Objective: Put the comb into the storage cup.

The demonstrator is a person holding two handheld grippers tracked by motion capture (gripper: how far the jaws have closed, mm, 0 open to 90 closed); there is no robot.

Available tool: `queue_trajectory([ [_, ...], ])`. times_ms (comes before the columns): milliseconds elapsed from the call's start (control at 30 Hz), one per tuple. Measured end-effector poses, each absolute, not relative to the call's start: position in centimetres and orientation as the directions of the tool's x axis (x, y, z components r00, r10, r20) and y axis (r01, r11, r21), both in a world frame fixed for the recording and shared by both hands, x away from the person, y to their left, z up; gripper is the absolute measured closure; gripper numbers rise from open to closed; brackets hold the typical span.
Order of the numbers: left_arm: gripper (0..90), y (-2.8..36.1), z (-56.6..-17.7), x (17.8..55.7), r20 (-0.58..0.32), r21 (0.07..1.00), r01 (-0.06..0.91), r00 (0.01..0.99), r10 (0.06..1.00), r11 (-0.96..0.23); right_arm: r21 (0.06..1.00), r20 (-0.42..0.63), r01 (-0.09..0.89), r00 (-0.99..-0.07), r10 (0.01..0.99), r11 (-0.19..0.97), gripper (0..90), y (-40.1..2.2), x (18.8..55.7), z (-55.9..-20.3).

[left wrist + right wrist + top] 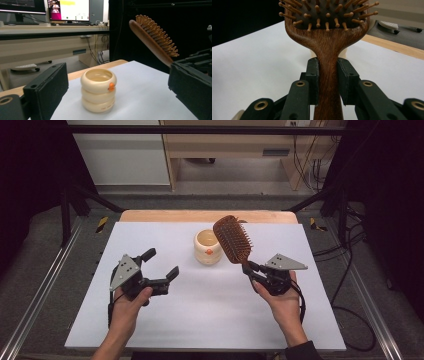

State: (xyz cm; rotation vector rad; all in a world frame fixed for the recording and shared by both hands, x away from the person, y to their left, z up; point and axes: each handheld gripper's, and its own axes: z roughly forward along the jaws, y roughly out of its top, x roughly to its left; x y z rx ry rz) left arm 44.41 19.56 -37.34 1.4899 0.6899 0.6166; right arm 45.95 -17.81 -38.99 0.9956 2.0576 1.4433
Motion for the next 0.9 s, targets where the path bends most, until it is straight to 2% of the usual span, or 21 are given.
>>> queue_trajectory([
  [167, 3.2, 17.8, -37.0, 45.2, -0.072, 0.997, 0.072, 0.684, 0.726, 0.031, 0.936, 0.057, 0.296, -0.667, 0.743, 0.193, 72.8, -17.3, 45.8, -39.0],
  [467, 3.3, 15.3, -35.9, 45.8, -0.062, 0.997, 0.07, 0.716, 0.695, 0.017, 0.939, 0.048, 0.276, -0.697, 0.715, 0.206, 72.8, -15.8, 45.4, -39.0],
  [900, 2.7, 13.7, -34.6, 46.2, -0.117, 0.992, 0.117, 0.752, 0.649, 0.043, 0.955, -0.01, 0.197, -0.73, 0.683, 0.224, 72.8, -13.8, 44.3, -38.7],
])
